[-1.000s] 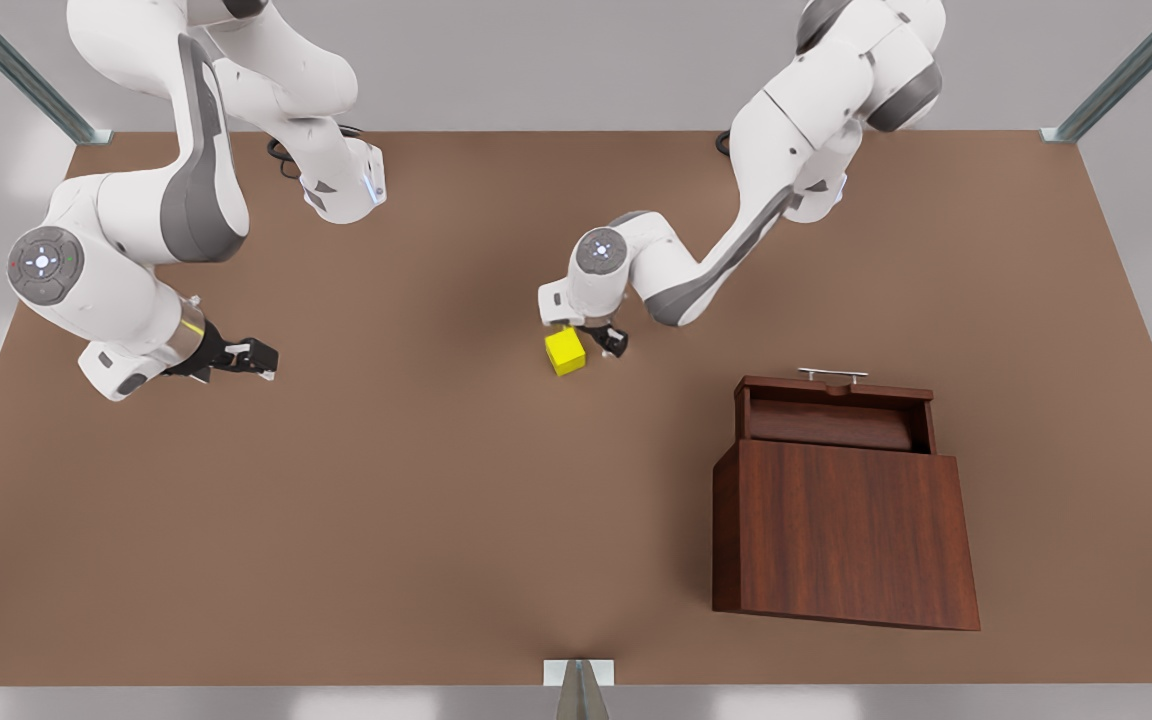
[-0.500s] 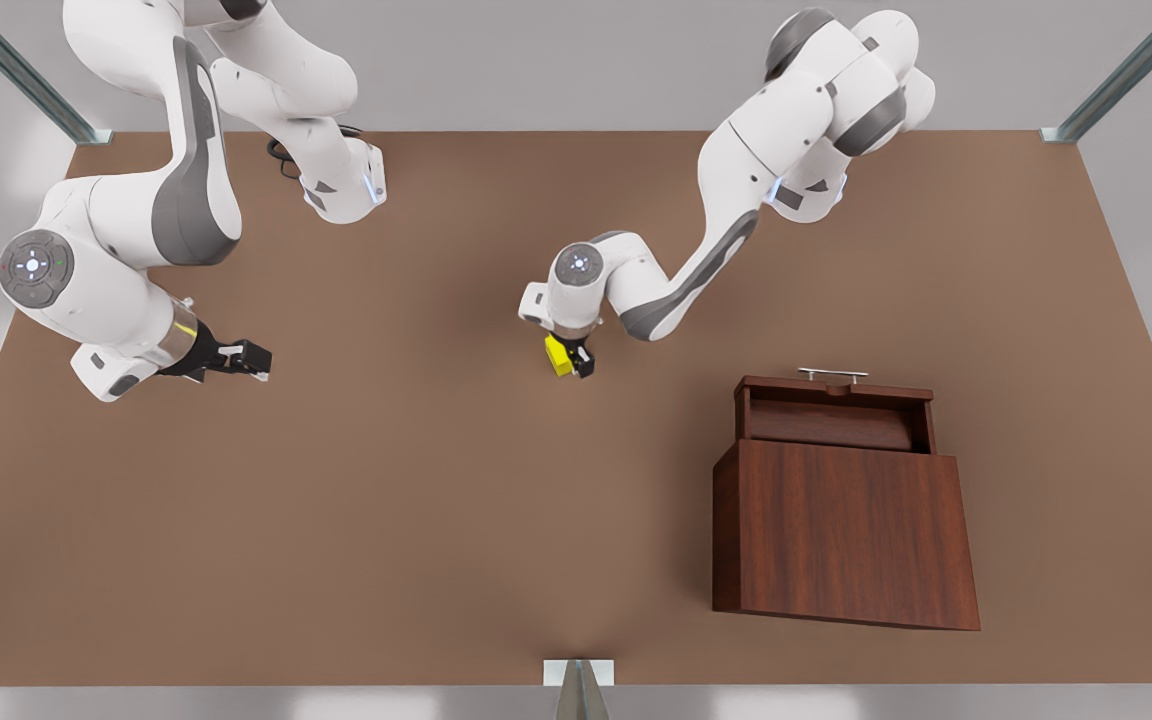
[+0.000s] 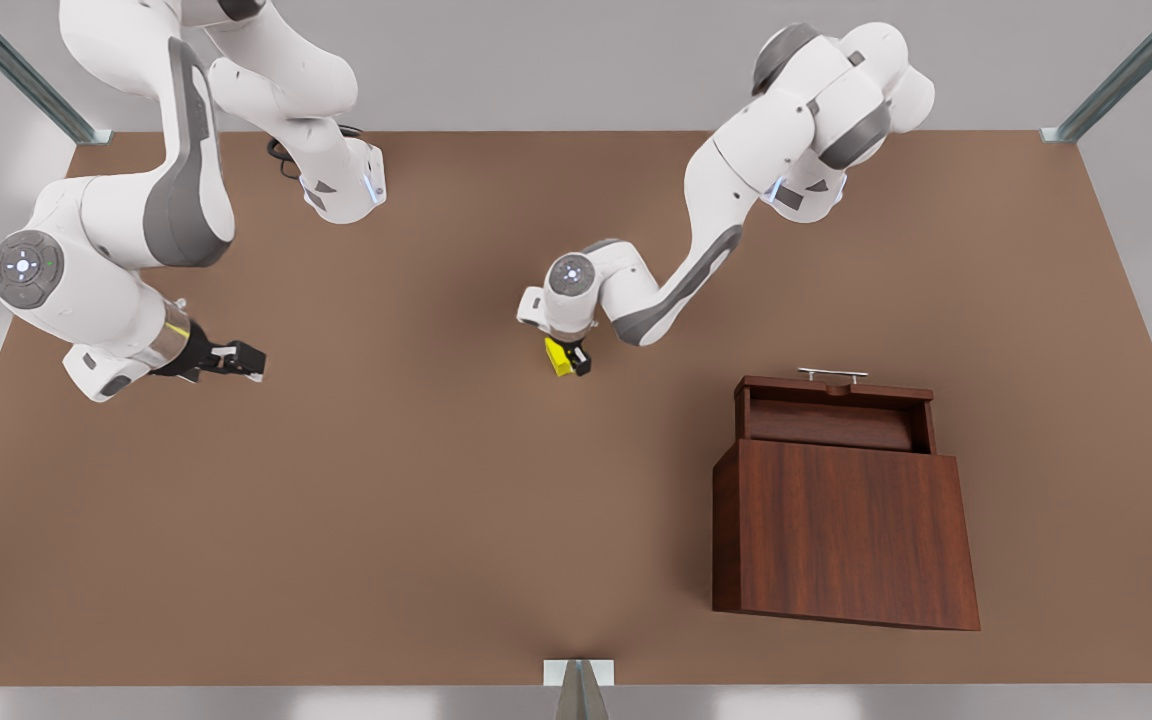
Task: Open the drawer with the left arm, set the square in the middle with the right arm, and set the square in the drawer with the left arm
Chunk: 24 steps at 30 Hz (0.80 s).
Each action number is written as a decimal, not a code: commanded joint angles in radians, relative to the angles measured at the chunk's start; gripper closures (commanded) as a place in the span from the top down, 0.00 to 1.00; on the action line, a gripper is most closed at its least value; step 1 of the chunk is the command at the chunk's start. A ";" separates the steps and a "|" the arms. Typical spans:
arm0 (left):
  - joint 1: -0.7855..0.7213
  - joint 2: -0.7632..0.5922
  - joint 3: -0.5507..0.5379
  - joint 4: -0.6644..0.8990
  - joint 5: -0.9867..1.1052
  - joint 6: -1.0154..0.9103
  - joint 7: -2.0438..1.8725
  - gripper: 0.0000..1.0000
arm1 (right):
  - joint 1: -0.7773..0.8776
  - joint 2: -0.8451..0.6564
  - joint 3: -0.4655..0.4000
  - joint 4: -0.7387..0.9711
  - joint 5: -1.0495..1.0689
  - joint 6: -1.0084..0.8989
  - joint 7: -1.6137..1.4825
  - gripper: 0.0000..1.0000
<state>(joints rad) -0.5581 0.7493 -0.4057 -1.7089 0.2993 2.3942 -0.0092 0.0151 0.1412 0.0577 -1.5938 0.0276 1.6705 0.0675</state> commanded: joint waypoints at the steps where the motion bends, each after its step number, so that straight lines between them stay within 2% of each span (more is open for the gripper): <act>1: 0.000 0.004 0.001 0.000 0.003 0.006 0.000 1.00 | 0.002 0.000 -0.001 0.000 0.000 0.000 0.000 1.00; 4: -0.003 0.028 0.008 0.000 0.001 0.023 -0.002 0.97 | 0.002 0.000 0.001 0.000 0.000 0.000 0.000 1.00; 5: -0.005 0.033 0.008 0.000 0.000 0.023 -0.002 0.87 | -0.001 0.000 0.001 0.000 0.005 0.000 0.000 1.00; 6: -0.008 0.035 0.008 0.002 -0.002 0.023 -0.009 0.71 | -0.001 0.000 -0.001 0.000 0.005 0.000 0.000 1.00; 7: -0.011 0.035 0.018 0.002 0.000 0.023 -0.023 0.61 | -0.001 0.000 0.001 0.000 0.005 0.000 0.000 1.00; 10: -0.017 0.032 0.022 0.002 0.000 0.022 -0.032 0.57 | -0.001 0.000 -0.001 0.000 0.005 0.000 0.000 1.00; 18: -0.017 0.005 0.036 0.008 -0.028 0.008 -0.049 0.58 | -0.001 0.000 0.001 0.000 0.005 0.000 0.000 1.00; 19: -0.016 -0.021 0.036 0.005 -0.043 -0.007 -0.052 0.58 | -0.001 0.000 -0.001 0.000 0.005 0.000 0.000 1.00; 21: -0.013 -0.113 0.059 0.005 -0.127 -0.159 -0.061 0.58 | -0.001 0.000 -0.001 0.000 0.005 0.000 0.000 1.00; 22: -0.013 -0.194 0.096 0.005 -0.201 -0.263 -0.123 0.58 | -0.001 0.000 -0.001 0.000 0.005 0.000 0.000 1.00; 24: 0.006 -0.361 0.157 0.006 -0.221 -0.458 -0.334 0.58 | -0.001 0.000 -0.001 0.000 0.005 0.000 0.000 1.00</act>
<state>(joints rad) -0.4988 0.3485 -0.2482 -1.7026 0.2310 1.8960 -0.3607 0.0131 0.1416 0.0581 -1.5938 0.0322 1.6705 0.0675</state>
